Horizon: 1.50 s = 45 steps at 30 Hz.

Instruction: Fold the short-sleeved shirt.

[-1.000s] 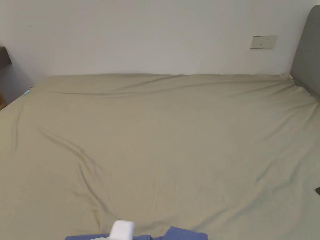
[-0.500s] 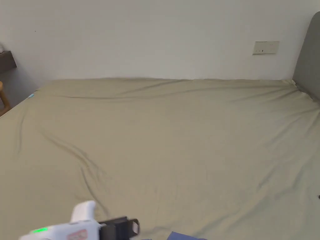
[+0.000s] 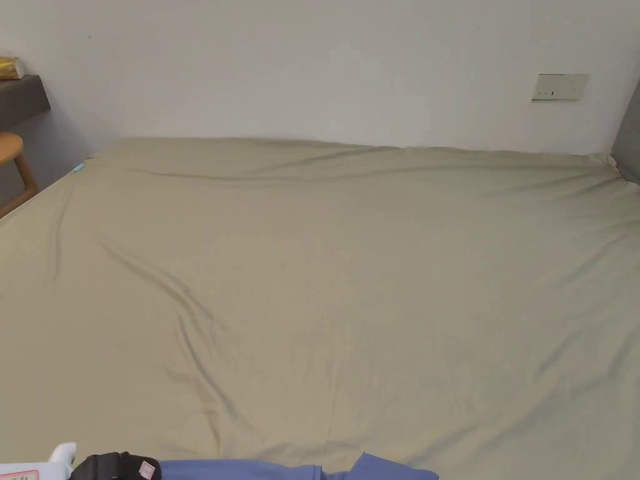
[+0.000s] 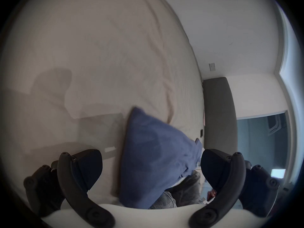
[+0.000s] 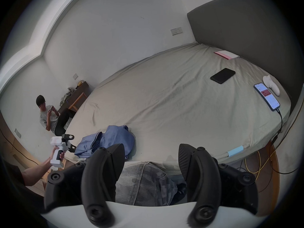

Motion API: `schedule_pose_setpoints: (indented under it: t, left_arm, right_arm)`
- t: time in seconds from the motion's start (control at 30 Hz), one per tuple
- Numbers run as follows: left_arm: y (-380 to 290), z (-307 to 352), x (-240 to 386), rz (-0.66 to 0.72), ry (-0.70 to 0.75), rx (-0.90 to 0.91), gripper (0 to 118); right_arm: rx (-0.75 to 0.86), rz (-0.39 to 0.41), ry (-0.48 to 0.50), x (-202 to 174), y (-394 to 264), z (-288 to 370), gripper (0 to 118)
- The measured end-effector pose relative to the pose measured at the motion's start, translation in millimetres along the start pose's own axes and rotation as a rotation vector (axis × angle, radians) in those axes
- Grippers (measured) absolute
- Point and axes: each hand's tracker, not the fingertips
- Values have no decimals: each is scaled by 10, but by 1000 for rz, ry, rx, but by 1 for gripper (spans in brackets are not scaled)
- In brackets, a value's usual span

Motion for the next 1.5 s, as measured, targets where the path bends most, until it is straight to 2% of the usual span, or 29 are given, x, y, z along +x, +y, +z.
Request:
schedule_pose_setpoints:
  t: [0.1,0.2,0.27,0.3,0.33,0.37,0.4,0.47,0.53,0.8,1.03,1.13,1.27,1.33,1.5]
  left_arm:
    - [-149,-225,174,-16,-161,-83,117]
    - [-214,-389,399,-117,-62,-62,118]
    - [-54,-287,351,-100,-14,-41,115]
    - [-38,-253,397,-114,41,-31,107]
    - [-22,-182,449,-168,116,-5,85]
    - [-60,-180,483,-230,210,14,32]
    - [-71,-167,497,-273,250,12,17]
    - [-89,-134,461,-257,256,-24,18]
    - [5,-126,325,-217,221,21,17]
    - [20,-70,312,-240,238,53,16]
    - [-39,311,428,-229,287,130,16]
    - [16,601,483,-280,408,181,16]
    - [114,941,782,-390,641,207,16]
    - [137,1002,987,-414,657,204,16]
    - [-122,655,1637,-542,533,175,16]
  right_arm:
    - [6,-16,19,-1,29,10,74]
    - [9,-22,6,-16,51,12,74]
    - [3,-23,0,-27,51,-4,74]
    - [1,-20,-1,-34,47,-7,74]
    - [-1,-16,0,-42,41,-12,74]
    - [-4,-11,1,-50,34,-19,74]
    - [-8,-8,2,-73,30,-31,74]
    - [-14,0,-2,-95,16,-50,74]
    - [-14,8,-5,-97,1,-52,74]
    - [-11,34,-37,-74,42,-6,74]
    - [31,37,-72,-21,126,61,74]
    - [35,44,-78,-32,142,60,74]
    - [32,48,-70,-52,153,36,74]
    - [29,53,-67,-68,138,4,74]
    - [11,72,-58,-98,102,-67,74]
